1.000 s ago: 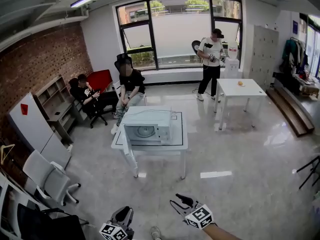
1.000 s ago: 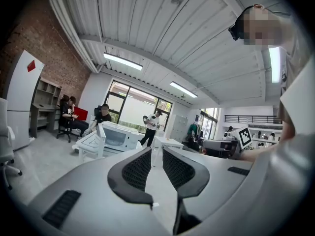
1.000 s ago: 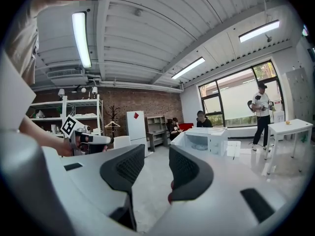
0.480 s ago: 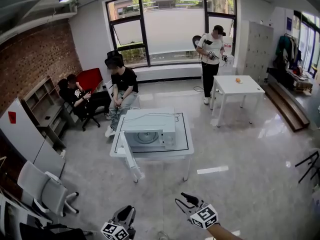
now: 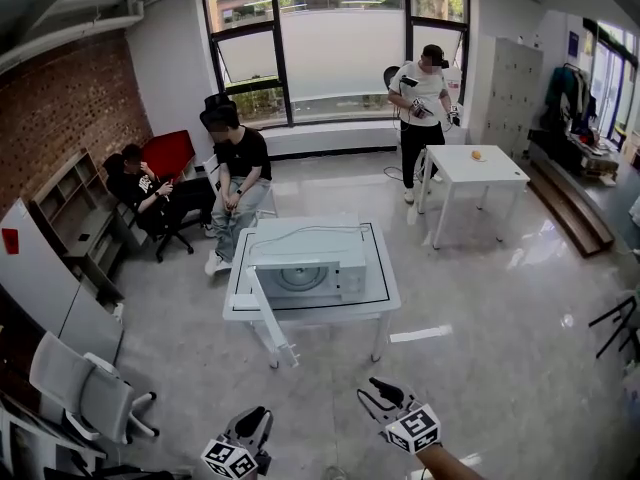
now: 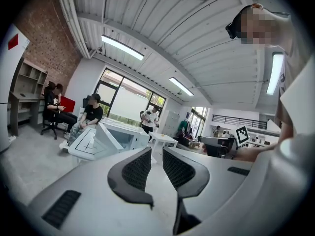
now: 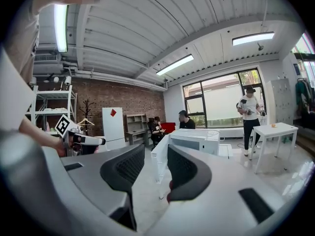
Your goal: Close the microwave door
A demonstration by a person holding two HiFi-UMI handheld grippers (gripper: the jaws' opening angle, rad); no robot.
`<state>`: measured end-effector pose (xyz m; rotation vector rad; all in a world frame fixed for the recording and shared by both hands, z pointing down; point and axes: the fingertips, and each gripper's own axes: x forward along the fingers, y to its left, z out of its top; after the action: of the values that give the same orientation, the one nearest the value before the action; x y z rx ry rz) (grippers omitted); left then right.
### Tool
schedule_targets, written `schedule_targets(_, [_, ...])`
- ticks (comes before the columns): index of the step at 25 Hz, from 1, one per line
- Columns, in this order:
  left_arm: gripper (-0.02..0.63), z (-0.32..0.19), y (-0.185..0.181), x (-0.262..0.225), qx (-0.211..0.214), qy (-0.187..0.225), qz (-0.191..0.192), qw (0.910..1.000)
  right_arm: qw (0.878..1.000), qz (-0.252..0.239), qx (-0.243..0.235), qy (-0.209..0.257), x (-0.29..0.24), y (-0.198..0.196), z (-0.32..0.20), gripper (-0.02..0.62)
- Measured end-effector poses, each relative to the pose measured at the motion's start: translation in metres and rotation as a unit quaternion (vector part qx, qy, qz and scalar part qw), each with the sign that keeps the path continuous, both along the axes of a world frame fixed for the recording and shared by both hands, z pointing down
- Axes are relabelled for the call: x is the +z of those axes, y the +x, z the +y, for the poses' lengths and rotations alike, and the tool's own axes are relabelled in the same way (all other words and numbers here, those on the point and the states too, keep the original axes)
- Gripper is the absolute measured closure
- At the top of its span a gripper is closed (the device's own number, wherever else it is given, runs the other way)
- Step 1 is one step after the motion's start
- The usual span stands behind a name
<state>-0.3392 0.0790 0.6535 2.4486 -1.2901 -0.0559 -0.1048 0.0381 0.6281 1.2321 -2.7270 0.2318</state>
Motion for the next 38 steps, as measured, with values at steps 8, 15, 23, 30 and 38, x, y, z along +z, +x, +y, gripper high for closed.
schedule_targets(8, [0.543,-0.035,-0.031,0.009,0.014,0.001,-0.001,0.9999,1.0,0.003,0.007,-0.001,0.005,-0.036,-0.029,0.446])
schedule_targets(15, [0.543,-0.066,-0.039,0.01,0.023,0.006,-0.004,0.9997,1.0,0.005,0.017,0.006,0.0,-0.04,-0.054,0.446])
schedule_targets(23, [0.543,-0.099,-0.037,0.023,0.019,0.0,-0.013,0.9997,1.0,0.002,0.022,0.009,-0.004,-0.023,-0.078,0.446])
schedule_targets(30, [0.543,-0.136,-0.026,0.037,-0.002,-0.008,-0.017,0.9998,1.0,0.003,0.0,-0.008,0.005,0.004,-0.124,0.446])
schedule_targets(38, [0.543,-0.176,-0.008,0.048,-0.033,-0.018,-0.023,0.999,0.998,0.026,-0.049,-0.006,0.004,0.019,-0.19,0.446])
